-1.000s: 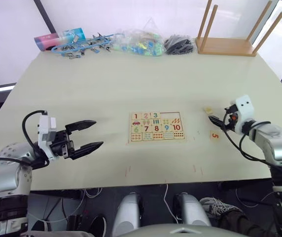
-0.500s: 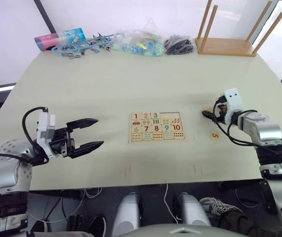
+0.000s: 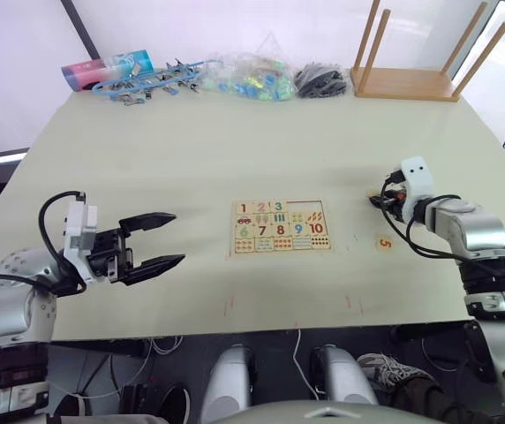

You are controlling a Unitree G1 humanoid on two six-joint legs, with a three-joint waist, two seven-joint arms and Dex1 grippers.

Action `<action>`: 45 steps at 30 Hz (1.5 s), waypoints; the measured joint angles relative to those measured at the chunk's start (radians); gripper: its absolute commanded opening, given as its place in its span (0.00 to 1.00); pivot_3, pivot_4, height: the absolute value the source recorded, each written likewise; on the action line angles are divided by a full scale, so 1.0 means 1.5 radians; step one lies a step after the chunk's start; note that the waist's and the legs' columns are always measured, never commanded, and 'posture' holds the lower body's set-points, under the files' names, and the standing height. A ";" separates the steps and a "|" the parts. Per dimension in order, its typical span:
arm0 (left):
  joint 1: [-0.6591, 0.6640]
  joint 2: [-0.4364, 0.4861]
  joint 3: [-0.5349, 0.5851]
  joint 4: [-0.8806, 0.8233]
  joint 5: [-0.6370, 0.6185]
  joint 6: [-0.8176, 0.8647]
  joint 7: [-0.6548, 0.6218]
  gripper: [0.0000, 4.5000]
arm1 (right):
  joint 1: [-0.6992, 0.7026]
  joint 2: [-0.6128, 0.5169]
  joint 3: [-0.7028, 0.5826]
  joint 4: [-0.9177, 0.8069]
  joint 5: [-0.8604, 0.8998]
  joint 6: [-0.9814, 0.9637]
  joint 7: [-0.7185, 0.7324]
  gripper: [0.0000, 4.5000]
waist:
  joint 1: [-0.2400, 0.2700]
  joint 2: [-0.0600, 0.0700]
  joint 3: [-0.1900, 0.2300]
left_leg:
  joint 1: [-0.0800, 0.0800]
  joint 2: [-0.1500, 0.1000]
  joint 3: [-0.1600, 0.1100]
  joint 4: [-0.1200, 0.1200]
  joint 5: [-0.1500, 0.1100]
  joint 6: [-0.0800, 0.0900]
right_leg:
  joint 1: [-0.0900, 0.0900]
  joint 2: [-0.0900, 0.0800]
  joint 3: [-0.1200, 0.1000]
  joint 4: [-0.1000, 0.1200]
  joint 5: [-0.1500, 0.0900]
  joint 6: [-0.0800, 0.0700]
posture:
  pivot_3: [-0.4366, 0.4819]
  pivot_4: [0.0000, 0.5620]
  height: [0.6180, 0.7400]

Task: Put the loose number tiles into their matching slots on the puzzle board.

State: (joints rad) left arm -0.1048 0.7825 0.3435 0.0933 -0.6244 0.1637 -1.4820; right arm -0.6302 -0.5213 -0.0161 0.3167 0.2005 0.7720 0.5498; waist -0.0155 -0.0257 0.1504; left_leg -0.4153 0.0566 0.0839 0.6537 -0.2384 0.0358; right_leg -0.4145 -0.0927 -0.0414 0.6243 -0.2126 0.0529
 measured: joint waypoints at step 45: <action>0.100 0.000 0.049 -0.031 -0.005 -0.032 0.041 1.00 | -0.369 0.121 0.393 0.233 -0.206 -0.219 0.470 0.21 | -0.003 0.001 0.001 | -0.001 0.000 0.002 0.000 0.000 0.000 | -0.002 0.000 0.000 0.000 0.000 0.000 | 0.48 0.27 0.98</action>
State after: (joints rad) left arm 0.0455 0.7823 0.4164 0.0475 -0.6320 0.1153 -1.4210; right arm -1.1837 -0.3396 0.5734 0.6667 -0.1089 0.4436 1.2554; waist -0.0198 -0.0241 0.1516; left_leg -0.4166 0.0573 0.0862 0.6530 -0.2385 0.0351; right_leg -0.4173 -0.0930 -0.0419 0.6245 -0.2124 0.0529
